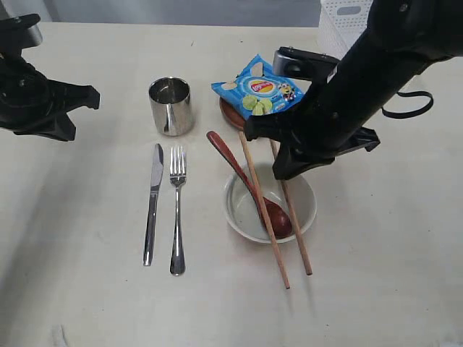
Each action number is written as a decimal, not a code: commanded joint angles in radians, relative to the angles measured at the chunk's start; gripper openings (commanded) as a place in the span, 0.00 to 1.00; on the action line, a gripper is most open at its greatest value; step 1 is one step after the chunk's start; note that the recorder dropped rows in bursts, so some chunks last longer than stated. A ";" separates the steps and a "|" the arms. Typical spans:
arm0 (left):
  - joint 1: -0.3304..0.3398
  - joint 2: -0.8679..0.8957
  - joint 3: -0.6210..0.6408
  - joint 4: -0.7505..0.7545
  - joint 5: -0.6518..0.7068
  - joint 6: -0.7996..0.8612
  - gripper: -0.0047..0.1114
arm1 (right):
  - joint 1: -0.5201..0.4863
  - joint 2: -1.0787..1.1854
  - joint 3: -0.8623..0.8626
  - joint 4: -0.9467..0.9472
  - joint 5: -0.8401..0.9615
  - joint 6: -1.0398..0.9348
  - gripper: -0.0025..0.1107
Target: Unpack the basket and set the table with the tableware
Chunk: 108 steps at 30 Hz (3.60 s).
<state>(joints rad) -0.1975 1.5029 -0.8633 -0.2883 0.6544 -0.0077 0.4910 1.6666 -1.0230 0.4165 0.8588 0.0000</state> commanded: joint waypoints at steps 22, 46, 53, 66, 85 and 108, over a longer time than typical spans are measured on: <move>-0.007 -0.001 0.008 -0.012 -0.008 0.008 0.04 | 0.031 0.042 0.002 -0.008 -0.042 -0.043 0.02; -0.007 -0.001 0.008 -0.014 -0.001 0.008 0.04 | 0.070 0.071 0.002 -0.059 -0.069 0.038 0.02; -0.007 -0.001 0.008 -0.014 -0.001 0.008 0.04 | 0.070 0.071 0.002 -0.055 -0.062 0.038 0.02; -0.007 -0.001 0.008 -0.014 -0.001 0.008 0.04 | 0.070 0.071 0.002 -0.055 -0.046 0.038 0.26; -0.007 -0.001 0.008 -0.014 -0.001 0.008 0.04 | 0.099 0.071 0.002 -0.018 -0.021 0.049 0.33; -0.007 -0.001 0.008 -0.019 -0.005 0.008 0.04 | 0.199 -0.041 0.000 -0.309 -0.075 0.285 0.33</move>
<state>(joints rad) -0.1975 1.5029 -0.8633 -0.2998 0.6544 0.0000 0.6889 1.6677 -1.0229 0.1155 0.7867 0.2897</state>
